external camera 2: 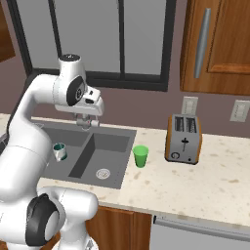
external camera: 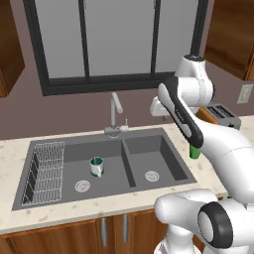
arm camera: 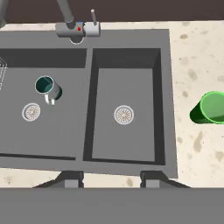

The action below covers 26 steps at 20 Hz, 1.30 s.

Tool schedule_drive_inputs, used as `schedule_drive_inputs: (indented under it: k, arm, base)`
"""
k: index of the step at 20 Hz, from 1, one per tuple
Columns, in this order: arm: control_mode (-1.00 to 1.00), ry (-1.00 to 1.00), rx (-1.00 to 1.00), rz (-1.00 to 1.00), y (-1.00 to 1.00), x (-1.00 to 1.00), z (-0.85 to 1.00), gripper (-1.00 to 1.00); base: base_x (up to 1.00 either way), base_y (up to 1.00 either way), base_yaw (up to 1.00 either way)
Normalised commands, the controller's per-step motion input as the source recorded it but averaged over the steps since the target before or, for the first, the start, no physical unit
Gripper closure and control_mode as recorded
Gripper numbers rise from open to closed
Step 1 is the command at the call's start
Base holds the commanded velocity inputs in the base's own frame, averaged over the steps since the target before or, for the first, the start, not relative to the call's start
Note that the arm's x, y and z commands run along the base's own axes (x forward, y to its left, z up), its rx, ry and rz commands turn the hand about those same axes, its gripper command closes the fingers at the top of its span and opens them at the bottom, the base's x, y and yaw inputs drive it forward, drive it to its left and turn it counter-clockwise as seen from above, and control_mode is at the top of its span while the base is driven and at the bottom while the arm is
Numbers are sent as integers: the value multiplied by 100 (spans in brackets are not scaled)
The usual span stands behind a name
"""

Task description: Move any existing items from the left basin to the right basin for drying. Then move the cup from the counter to the left basin of the sink for washing.

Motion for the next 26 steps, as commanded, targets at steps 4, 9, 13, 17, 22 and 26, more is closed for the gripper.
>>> schedule_drive_inputs:
  k: [4,9,13,17,22,26]
  arm:
    - [-100,0,0,0,9,-1,0,-100]
    - [-100,0,-2,0,28,0,0,-100]
    - [-100,0,-6,0,51,-4,0,-100]
    - [-100,-1,-8,0,53,-15,0,-100]
    - [-100,-1,-7,0,48,-25,0,-100]
    - [-100,-2,-5,0,34,-25,-6,-100]
  base:
    - [0,0,0]
    - [0,0,0]
    - [0,0,0]
    - [0,0,0]
    - [0,0,0]
    - [0,0,0]
